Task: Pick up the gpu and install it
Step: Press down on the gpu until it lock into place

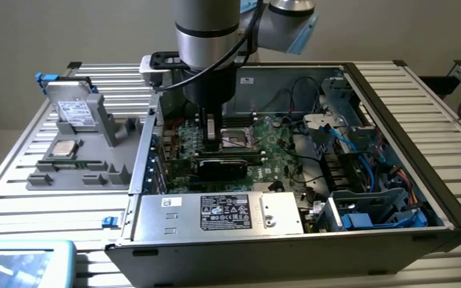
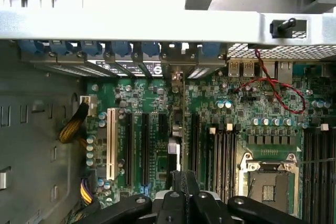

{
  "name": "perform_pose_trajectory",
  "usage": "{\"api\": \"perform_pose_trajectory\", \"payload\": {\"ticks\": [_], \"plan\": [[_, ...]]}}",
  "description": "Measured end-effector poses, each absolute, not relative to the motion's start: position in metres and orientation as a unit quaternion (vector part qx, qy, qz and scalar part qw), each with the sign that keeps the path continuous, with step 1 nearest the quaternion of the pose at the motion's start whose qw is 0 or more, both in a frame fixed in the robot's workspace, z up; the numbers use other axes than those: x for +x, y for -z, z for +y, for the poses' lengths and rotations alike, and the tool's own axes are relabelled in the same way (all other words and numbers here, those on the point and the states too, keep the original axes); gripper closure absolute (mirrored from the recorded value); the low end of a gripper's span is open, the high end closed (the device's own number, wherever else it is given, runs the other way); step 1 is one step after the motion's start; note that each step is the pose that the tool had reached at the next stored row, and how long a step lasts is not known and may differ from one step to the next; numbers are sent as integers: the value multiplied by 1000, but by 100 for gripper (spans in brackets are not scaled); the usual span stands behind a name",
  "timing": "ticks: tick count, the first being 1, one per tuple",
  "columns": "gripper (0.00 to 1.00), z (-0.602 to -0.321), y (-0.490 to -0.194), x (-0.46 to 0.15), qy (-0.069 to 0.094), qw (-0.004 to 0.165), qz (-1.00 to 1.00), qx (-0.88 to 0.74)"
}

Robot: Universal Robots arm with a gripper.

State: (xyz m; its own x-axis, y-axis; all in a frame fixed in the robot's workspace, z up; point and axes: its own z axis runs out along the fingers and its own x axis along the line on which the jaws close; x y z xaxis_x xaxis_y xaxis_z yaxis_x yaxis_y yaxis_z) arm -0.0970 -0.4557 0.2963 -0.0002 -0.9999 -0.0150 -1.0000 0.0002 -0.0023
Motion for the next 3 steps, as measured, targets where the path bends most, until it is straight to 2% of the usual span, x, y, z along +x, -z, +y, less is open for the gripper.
{"api": "perform_pose_trajectory", "payload": {"ticks": [3], "plan": [[88,-456,-296,-97,-4,6,707,-707]]}}
